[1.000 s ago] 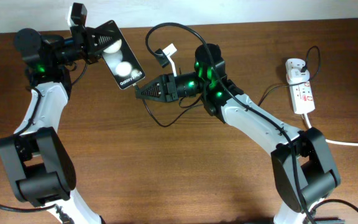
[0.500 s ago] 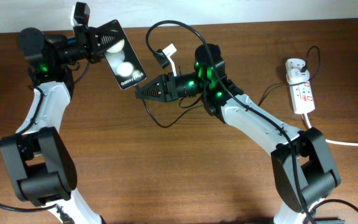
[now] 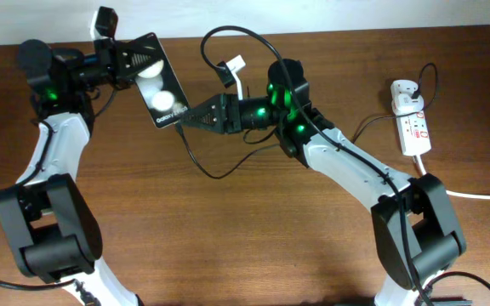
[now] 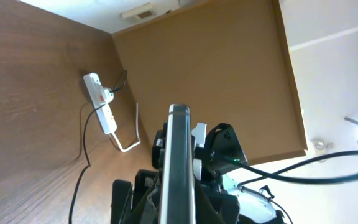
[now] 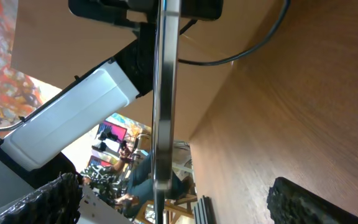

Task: Plug charger to phone and switch on socket
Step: 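Open the right gripper and pull it back from the phone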

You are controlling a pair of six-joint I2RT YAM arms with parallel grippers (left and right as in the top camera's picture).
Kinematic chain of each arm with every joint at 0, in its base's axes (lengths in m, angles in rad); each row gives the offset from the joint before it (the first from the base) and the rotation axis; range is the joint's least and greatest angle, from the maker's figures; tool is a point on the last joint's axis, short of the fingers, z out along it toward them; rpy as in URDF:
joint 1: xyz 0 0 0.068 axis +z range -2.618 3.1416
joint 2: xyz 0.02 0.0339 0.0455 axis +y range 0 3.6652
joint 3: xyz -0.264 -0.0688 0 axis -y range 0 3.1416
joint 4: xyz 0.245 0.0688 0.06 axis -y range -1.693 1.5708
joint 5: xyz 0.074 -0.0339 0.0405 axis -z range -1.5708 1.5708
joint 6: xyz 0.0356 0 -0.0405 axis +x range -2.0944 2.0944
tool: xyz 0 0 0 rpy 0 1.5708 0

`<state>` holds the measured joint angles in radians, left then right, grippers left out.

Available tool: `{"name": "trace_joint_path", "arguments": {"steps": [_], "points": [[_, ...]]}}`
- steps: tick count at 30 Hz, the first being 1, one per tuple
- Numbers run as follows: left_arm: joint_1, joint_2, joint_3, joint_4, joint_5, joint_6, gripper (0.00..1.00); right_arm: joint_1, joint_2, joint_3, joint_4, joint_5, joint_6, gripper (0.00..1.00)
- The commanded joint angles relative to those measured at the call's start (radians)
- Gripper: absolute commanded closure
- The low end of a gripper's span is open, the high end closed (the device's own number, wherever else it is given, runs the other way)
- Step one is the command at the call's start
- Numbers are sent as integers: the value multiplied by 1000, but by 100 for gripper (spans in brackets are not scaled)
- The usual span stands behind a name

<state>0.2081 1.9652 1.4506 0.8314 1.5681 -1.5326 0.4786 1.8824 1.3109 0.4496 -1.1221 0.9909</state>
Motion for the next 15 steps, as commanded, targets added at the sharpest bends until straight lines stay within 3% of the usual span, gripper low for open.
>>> {"name": "trace_joint_path", "arguments": {"steps": [1,6,15], "points": [[31,-30,14,5,5,8,100,-60,6,15,-10,10,-10,1],[32,-30,14,5,4,8,100,-206,5,15,-391,111,-236,1],[24,-29,7,-5,3,54,100,-264,-27,16,-768,375,-517,1]]}}
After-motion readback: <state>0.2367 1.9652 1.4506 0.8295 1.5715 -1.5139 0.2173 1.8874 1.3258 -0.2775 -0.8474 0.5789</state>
